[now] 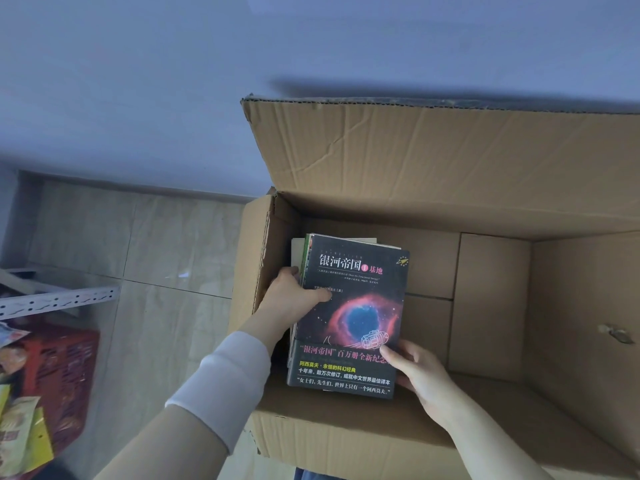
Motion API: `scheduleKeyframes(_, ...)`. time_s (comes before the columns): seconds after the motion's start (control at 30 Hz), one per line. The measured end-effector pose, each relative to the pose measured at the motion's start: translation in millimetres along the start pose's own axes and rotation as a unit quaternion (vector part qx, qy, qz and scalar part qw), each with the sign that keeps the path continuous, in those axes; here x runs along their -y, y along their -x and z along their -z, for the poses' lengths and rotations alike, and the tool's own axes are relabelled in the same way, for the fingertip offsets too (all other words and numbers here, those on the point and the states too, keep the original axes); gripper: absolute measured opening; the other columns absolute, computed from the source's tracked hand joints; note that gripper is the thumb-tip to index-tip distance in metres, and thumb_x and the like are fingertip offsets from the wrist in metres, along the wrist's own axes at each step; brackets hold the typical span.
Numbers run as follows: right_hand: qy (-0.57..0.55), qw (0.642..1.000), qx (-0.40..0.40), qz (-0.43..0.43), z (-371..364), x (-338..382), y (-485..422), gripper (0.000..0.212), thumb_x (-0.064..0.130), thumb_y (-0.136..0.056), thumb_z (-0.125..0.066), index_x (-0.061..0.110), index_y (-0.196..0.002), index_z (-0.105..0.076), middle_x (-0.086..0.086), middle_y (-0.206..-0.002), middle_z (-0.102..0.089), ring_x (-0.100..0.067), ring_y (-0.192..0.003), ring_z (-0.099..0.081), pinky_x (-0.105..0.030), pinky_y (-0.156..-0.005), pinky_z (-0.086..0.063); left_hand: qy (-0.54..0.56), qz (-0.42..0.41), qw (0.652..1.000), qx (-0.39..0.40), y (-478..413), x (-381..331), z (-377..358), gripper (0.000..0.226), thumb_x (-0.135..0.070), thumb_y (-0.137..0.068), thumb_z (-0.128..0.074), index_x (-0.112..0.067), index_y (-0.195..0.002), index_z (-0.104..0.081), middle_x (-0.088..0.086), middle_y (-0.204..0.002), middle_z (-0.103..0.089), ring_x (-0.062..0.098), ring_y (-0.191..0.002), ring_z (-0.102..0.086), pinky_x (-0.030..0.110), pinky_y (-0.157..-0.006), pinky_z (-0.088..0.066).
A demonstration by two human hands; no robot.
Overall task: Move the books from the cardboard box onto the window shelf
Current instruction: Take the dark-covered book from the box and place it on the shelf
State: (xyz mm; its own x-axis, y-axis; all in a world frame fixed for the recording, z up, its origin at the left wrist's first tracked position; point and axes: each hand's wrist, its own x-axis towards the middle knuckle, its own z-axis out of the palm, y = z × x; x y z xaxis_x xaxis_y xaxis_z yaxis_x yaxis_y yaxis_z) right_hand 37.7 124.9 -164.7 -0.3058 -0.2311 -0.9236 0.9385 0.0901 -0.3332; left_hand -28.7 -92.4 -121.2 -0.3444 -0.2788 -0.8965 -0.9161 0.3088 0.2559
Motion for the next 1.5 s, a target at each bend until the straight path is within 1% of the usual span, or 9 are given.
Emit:
scheduleKeyframes(0.17,-0.045,0.998,0.019,-0.032,21,4,8,0.03,0.01,-0.081,-0.064,0.001,-0.11,-0.063,-0.011,-0.098,-0.074,-0.02,-0.091,-0.067,-0.03,-0.081,-0.05,0.002,-0.011,0.998,0.069,4,-11,3,0.029,-0.029,-0.08,-0.072,-0.019,-0.096,-0.049,-0.003,-0.094,-0.059,0.006,-0.078,-0.056,0.02,-0.06,-0.04)
scheduleKeyframes(0.27,-0.071,0.997,0.02,-0.021,30,10,22,0.039,0.015,-0.069,-0.066,0.0,-0.105,-0.064,-0.013,-0.092,-0.075,-0.021,-0.086,-0.069,-0.031,-0.079,-0.055,0.017,-0.009,0.996,0.089,8,-18,3,0.053,-0.031,-0.075,-0.076,-0.011,-0.115,-0.048,0.005,-0.106,-0.061,0.014,-0.092,-0.06,0.025,-0.068,-0.044)
scheduleKeyframes(0.5,-0.002,0.999,0.047,0.013,39,42,88,0.032,0.018,-0.079,-0.061,0.001,-0.106,-0.063,-0.012,-0.097,-0.076,-0.019,-0.091,-0.071,-0.021,-0.071,-0.057,0.096,-0.054,0.987,0.118,59,-12,16,0.024,-0.027,-0.078,-0.074,-0.02,-0.088,-0.052,0.001,-0.101,-0.063,0.014,-0.1,-0.058,0.031,-0.086,-0.045)
scheduleKeyframes(0.6,0.046,0.998,0.043,0.025,26,53,135,0.016,0.013,-0.089,-0.055,0.005,-0.1,-0.062,-0.008,-0.09,-0.074,-0.016,-0.087,-0.069,-0.017,-0.065,-0.056,0.142,-0.072,0.978,0.136,104,0,33,0.021,-0.024,-0.08,-0.073,-0.019,-0.09,-0.056,0.001,-0.102,-0.067,0.011,-0.096,-0.061,0.026,-0.076,-0.048)
scheduleKeyframes(0.73,0.093,0.994,0.027,0.051,-9,48,210,0.04,0.024,-0.078,-0.064,0.003,-0.112,-0.06,-0.013,-0.101,-0.072,-0.023,-0.095,-0.066,-0.026,-0.079,-0.054,0.201,-0.099,0.965,0.138,182,33,61,0.029,-0.021,-0.078,-0.074,-0.013,-0.1,-0.056,0.002,-0.095,-0.068,0.01,-0.086,-0.063,0.026,-0.075,-0.049)
scheduleKeyframes(0.97,0.18,0.978,0.069,0.081,-76,-9,323,0.054,0.032,-0.06,-0.07,0.0,-0.104,-0.068,-0.02,-0.101,-0.073,-0.03,-0.092,-0.064,-0.042,-0.095,-0.047,0.275,-0.139,0.947,0.089,311,162,95,0.038,-0.023,-0.082,-0.07,-0.006,-0.115,-0.065,0.005,-0.099,-0.065,0.015,-0.087,-0.059,0.025,-0.074,-0.05)
scheduleKeyframes(1.13,0.253,0.956,0.118,0.087,-147,-67,384,0.026,0.022,-0.075,-0.067,0.007,-0.096,-0.069,-0.01,-0.078,-0.076,-0.019,-0.064,-0.069,-0.029,-0.068,-0.054,0.369,-0.118,0.922,0.021,402,290,110,0.027,-0.022,-0.079,-0.071,-0.011,-0.104,-0.067,0.007,-0.1,-0.061,0.019,-0.093,-0.055,0.027,-0.074,-0.052)
scheduleKeyframes(1.37,0.347,0.908,0.208,0.107,-292,-131,481,0.055,0.03,-0.053,-0.073,0.006,-0.102,-0.066,-0.016,-0.098,-0.069,-0.028,-0.084,-0.062,-0.036,-0.085,-0.05,0.468,-0.15,0.867,-0.088,532,439,180,0.036,-0.023,-0.074,-0.074,-0.011,-0.106,-0.067,0.008,-0.104,-0.065,0.019,-0.085,-0.064,0.027,-0.077,-0.053)
scheduleKeyframes(1.5,0.413,0.861,0.26,0.141,-388,-175,528,0.071,0.036,-0.045,-0.081,0.003,-0.107,-0.068,-0.019,-0.108,-0.068,-0.031,-0.093,-0.062,-0.045,-0.099,-0.045,0.501,-0.173,0.834,-0.153,602,529,221,0.01,-0.022,-0.087,-0.063,-0.013,-0.089,-0.062,0.0,-0.071,-0.069,0.01,-0.056,-0.063,0.017,-0.048,-0.051)
